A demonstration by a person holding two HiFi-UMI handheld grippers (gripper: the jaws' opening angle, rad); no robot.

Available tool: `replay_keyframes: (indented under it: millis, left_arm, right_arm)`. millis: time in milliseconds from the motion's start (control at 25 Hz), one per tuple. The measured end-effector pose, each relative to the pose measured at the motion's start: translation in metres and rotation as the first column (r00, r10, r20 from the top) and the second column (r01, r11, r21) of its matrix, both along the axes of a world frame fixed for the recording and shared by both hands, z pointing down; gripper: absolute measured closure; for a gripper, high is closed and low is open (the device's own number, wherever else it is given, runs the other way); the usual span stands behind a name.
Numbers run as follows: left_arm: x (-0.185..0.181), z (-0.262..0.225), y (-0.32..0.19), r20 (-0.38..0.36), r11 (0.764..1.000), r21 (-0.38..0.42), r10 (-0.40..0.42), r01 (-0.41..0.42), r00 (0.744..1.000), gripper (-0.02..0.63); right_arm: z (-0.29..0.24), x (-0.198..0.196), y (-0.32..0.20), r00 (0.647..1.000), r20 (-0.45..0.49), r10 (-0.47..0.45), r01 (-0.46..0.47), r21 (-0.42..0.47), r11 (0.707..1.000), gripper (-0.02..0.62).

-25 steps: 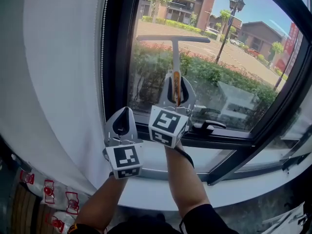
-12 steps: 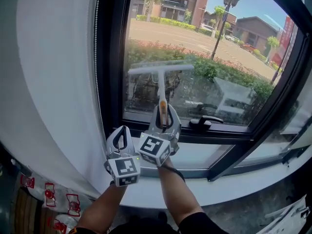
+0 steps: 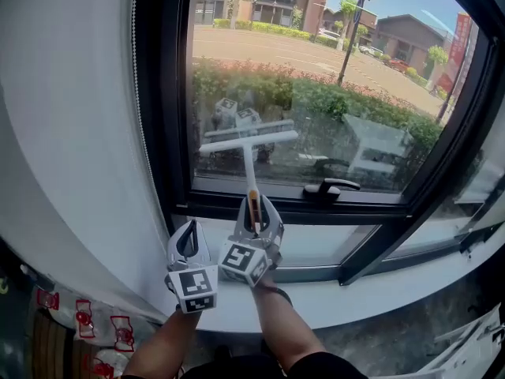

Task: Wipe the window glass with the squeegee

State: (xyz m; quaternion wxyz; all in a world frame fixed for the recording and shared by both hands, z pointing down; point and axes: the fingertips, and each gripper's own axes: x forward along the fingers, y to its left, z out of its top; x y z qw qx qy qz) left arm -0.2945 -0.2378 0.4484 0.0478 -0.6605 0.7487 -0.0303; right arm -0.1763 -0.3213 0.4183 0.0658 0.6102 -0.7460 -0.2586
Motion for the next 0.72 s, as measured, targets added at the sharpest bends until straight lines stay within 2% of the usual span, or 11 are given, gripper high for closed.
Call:
replay_keyframes:
  millis: [120,240,400,600,720]
  left_arm:
    - [0.0,0.009,-0.002,0.02,1.0,0.012,0.021,-0.022,1.0,0.603]
    - [0.002,0.008,-0.001,-0.025,1.0,0.015,0.026,-0.026,0.999,0.602]
    - [0.002,0.009,-0.002,-0.012,1.0,0.009,0.024,-0.024,1.0,0.603]
    - [0.004,0.006,-0.006,-0.017,0.999,0.019,0.029,-0.028,0.999,0.603]
    - [0.007,-0.005,-0.008,-0.042,0.999,0.042,0.036,-0.034,0.998,0.603]
  right_arm:
    - [0.007,-0.001,0.003,1.0,0.004,0.001,-0.001,-0.022,1.0,0.477]
    - [0.014,-0.001,0.004,1.0,0.005,0.0,0.0,-0.039,0.999,0.477]
    - [0.022,0.0,0.004,1.0,0.003,-0.002,0.002,-0.049,0.999,0.477]
    - [0.016,0.001,0.008,1.0,0.019,-0.021,0.022,-0.044,0.999,0.477]
    - [0.0,0.01,0.011,0.999,0.04,-0.027,0.027,-0.002,1.0,0.477]
